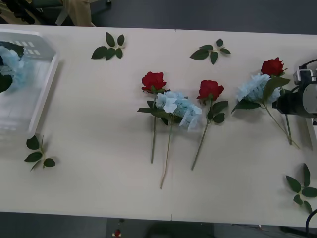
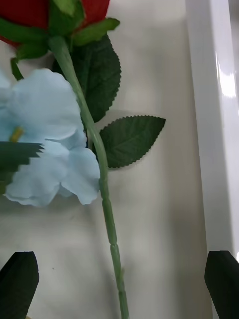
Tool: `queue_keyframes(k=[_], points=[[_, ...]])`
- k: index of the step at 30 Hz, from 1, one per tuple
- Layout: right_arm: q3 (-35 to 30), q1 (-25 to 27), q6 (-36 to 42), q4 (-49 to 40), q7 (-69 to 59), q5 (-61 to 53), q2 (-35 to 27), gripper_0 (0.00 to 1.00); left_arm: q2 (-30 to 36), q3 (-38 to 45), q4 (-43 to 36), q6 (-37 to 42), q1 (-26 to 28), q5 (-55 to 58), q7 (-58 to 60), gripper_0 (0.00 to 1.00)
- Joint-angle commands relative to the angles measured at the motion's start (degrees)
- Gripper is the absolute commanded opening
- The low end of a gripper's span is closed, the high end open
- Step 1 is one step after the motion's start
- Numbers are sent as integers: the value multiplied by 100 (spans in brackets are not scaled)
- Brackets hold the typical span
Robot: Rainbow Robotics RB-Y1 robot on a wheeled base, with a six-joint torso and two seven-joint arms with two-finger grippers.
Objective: Put the red flowers into the right box and the blue flowers into the left box
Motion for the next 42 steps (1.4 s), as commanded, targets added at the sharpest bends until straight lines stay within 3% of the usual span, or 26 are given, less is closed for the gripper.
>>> queue_keyframes(k=[1,3,4,6,7,11,16,23,31,36,42], points=[[2,-139,-106,0,61,17,40,98,54,-177,380,-744,-123,240,-302,0],[-7,-139,-203,70,61,0,66,98,54,-273,459,-955,-123,258,-302,1],[-7,-139,-255,105,70,-9,75,98,54,-273,459,-990,-123,258,-311,10],[-7,-139,-352,149,70,-18,101,98,54,-282,450,-981,-123,293,-311,50],[-7,-139,-396,184,79,-27,119,98,54,-273,406,-981,-123,311,-302,64],[-7,-139,-484,210,97,-35,180,98,54,-265,318,-981,-123,319,-311,77],[2,-139,-528,210,114,-88,277,98,63,-54,133,-946,-123,311,-355,86],[2,-139,-607,228,167,-132,444,98,63,825,-499,118,-123,794,-724,100],[11,-139,-642,281,202,-106,453,98,63,1915,-789,970,-123,1655,-1339,100],[-7,-139,-642,298,158,44,453,98,54,2583,-1150,1946,-132,2842,-1418,100],[-59,-139,-642,298,132,272,453,96,-262,2574,-1826,2095,-132,4380,-1401,100]])
